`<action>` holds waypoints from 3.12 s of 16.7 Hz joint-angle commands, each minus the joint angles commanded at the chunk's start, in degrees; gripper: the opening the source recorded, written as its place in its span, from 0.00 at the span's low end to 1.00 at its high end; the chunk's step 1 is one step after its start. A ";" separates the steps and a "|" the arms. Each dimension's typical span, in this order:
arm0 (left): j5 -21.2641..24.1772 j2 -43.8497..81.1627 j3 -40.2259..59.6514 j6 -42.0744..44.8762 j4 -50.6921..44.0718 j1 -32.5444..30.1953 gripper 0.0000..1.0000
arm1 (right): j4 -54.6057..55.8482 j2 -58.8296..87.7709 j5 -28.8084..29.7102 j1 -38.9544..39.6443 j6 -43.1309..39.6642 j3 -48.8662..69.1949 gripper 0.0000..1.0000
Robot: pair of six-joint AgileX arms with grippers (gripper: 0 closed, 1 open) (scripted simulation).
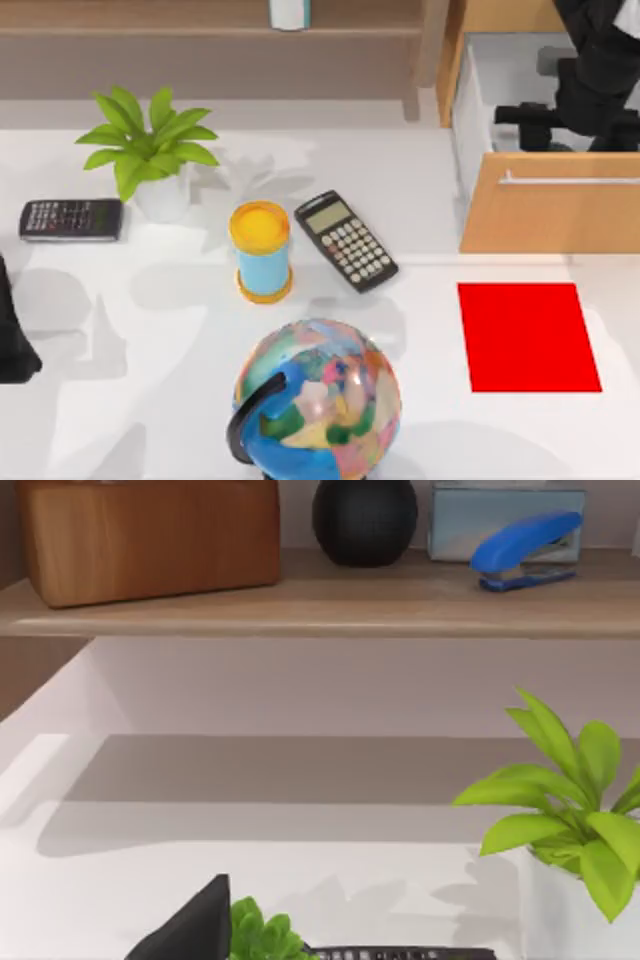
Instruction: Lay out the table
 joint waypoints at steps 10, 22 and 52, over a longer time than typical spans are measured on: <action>0.00 0.00 0.00 0.00 0.00 0.00 1.00 | -1.38 -11.48 -1.36 0.26 5.61 -4.43 0.00; 0.00 0.00 0.00 0.00 0.00 0.00 1.00 | 4.29 -40.03 -6.98 7.56 18.85 -26.42 0.00; 0.00 0.00 0.00 0.00 0.00 0.00 1.00 | 19.13 -37.92 1.49 17.71 5.18 -55.62 0.00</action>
